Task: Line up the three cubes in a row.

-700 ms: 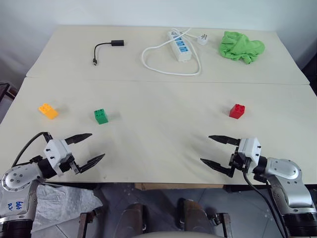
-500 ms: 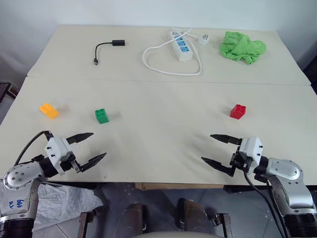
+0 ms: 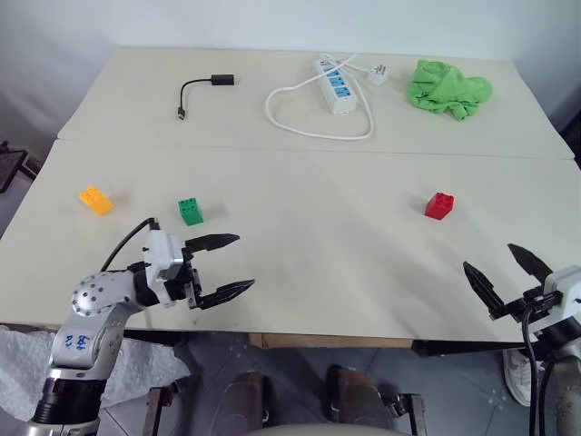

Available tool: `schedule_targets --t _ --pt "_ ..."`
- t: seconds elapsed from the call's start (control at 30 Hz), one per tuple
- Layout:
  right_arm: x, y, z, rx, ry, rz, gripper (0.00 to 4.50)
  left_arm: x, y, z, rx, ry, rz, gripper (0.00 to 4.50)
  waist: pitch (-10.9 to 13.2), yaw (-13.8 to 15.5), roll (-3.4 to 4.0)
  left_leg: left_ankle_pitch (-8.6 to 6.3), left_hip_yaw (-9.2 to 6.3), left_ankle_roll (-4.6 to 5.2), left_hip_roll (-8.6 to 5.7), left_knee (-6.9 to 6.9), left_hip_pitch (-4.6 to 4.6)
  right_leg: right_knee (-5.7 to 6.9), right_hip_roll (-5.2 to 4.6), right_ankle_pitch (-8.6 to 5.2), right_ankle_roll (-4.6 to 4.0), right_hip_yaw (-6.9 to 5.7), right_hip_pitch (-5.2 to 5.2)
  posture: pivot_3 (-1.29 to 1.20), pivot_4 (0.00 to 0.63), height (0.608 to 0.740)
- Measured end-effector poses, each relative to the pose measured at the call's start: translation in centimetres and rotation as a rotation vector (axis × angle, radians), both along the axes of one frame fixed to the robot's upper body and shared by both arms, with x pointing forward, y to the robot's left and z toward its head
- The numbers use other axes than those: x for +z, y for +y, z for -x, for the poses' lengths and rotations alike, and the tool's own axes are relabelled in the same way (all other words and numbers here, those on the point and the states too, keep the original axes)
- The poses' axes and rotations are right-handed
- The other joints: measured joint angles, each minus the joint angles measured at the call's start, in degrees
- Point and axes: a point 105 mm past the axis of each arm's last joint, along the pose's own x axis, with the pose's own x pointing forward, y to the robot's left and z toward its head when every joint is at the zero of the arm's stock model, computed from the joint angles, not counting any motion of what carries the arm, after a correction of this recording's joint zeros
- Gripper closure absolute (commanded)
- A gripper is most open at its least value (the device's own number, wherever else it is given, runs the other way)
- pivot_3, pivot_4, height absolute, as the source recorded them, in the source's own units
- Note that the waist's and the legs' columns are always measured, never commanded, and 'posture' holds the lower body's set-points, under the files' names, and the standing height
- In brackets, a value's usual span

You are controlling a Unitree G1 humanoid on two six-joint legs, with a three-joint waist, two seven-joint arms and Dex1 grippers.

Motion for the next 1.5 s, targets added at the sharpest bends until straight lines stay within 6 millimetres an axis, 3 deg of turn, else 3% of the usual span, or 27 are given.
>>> schedule_targets --t 0.1,0.23,0.3,0.47,0.7,0.93,1.07,1.27,1.4,1.5 --pt "0.7 0.3 -0.9 -0.024 -0.013 -0.004 0.0 -0.2 0.0 -0.6 0.0 0.008 -0.002 0.07 -0.03 -0.65 0.06 0.02 0.01 -0.02 0.03 0.0 0.0 0.04 0.01 0.0 0.0 0.04 -0.03 0.0 0.15 0.74" --pt "3.7 3.3 -4.2 -0.012 -0.046 -0.035 0.0 0.0 -0.2 -1.2 0.004 -0.004 0.011 0.07 -0.03 -1.12 0.06 0.1 0.01 -0.06 0.15 0.02 0.01 0.21 0.01 0.0 -0.01 0.11 -0.1 0.0 0.15 0.74" --pt "4.9 3.5 -6.5 -0.09 0.0 -0.051 0.0 -0.1 -0.2 -1.3 0.007 -0.007 0.003 0.07 -0.03 -1.0 0.06 0.11 0.0 -0.04 0.24 0.05 -0.04 0.26 -0.03 0.0 -0.01 0.13 -0.15 0.0 0.15 0.74" --pt "6.5 4.1 -9.7 -0.183 0.09 -0.11 0.0 -0.5 -0.1 -1.5 0.01 -0.005 -0.01 0.07 -0.03 -0.59 0.06 0.12 -0.12 -0.01 0.12 0.05 -0.16 0.23 -0.07 0.0 -0.02 0.05 -0.15 0.0 0.15 0.74" --pt "5.1 4.7 -11.9 -0.259 0.227 -0.135 0.0 -0.8 -0.4 -1.7 0.022 -0.01 -0.007 0.07 -0.03 -0.98 0.06 0.12 -0.12 0.0 -0.06 0.04 -0.2 0.21 -0.06 0.0 -0.02 0.0 -0.17 0.0 0.15 0.74" --pt "3.2 4.9 -12.3 -0.317 0.294 -0.168 0.0 -0.9 -0.3 -1.7 0.037 -0.012 -0.008 0.07 -0.03 -1.02 0.06 0.12 -0.11 0.0 -0.06 0.04 -0.2 0.21 -0.06 0.0 -0.02 0.0 -0.17 0.0 0.15 0.74" --pt "2.8 5.4 -12.5 -0.321 0.299 -0.179 0.88 -0.9 -0.2 -1.7 0.044 -0.015 -0.007 0.0 -0.03 -1.03 0.07 0.12 -0.11 0.0 -0.06 0.04 -0.2 0.21 -0.06 0.0 -0.02 0.01 -0.17 0.0 0.15 0.74" --pt "2.6 5.2 -12.5 -0.337 0.294 -0.168 3.03 -0.9 -0.2 -1.7 0.046 -0.02 -0.007 0.0 -0.03 -1.1 0.07 0.12 -0.11 0.0 -0.06 0.04 -0.2 0.21 -0.05 0.0 -0.02 0.01 -0.18 0.0 0.15 0.74" --pt "2.8 5.8 -12.6 -0.283 0.286 -0.16 3.06 -1.2 -0.2 -1.5 0.049 -0.015 -0.007 0.0 -0.03 -1.12 0.07 0.12 -0.11 0.0 -0.05 0.03 -0.2 0.21 -0.05 0.0 -0.02 0.01 -0.18 0.0 0.15 0.74" --pt "3.6 7.2 -12.7 -0.13 0.261 -0.103 3.06 -1.5 -0.1 -1.4 0.058 -0.005 -0.006 0.0 -0.03 -1.12 0.07 0.12 -0.1 0.0 -0.05 0.03 -0.2 0.19 -0.05 0.0 -0.02 0.02 -0.18 0.0 0.15 0.74"
